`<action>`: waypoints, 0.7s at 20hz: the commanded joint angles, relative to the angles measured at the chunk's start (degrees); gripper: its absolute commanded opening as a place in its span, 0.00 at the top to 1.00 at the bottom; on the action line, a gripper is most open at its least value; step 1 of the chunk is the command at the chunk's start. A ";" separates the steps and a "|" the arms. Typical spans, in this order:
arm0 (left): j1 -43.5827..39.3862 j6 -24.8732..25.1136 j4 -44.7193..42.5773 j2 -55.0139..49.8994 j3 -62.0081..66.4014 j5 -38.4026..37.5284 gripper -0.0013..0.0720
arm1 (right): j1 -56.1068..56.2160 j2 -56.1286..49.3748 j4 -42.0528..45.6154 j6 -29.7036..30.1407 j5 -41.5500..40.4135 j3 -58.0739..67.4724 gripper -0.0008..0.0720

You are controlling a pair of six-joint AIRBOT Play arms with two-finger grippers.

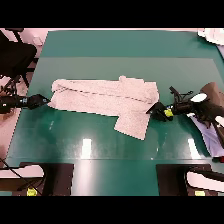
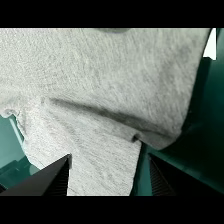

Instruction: Fold the shirts.

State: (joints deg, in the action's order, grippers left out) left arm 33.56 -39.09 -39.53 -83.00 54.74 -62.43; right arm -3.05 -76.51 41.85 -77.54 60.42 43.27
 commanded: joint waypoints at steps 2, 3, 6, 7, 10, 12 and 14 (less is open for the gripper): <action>0.04 0.63 1.01 -0.94 -0.17 0.52 0.19 | 0.24 -0.07 0.17 -0.44 0.17 -0.09 0.24; 0.04 1.22 1.03 -0.94 -0.17 0.48 0.36 | 0.24 -0.07 0.15 -0.44 0.24 -0.09 0.24; -1.18 2.08 1.07 -1.05 -0.17 1.44 0.41 | 0.24 -0.07 0.13 -0.44 0.20 -0.09 0.24; -2.03 2.08 0.96 -1.46 -0.17 1.97 0.41 | 0.26 -0.04 0.13 -0.46 0.28 -0.09 0.24; -4.74 2.05 0.50 -2.95 -0.15 3.10 0.41 | 0.24 -0.04 0.11 -0.48 0.83 -0.09 0.24; -5.01 1.07 0.55 -3.17 -0.15 4.81 0.41 | 0.24 -0.04 0.15 -0.48 1.29 -0.09 0.24; -5.01 0.24 -0.17 -3.17 -0.15 4.92 0.41 | 0.24 -0.04 0.17 -0.48 1.60 -0.09 0.24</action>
State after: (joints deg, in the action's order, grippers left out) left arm 29.23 -37.65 -38.85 -85.84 54.59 -58.83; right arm -2.83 -76.55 42.11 -78.02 61.36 43.20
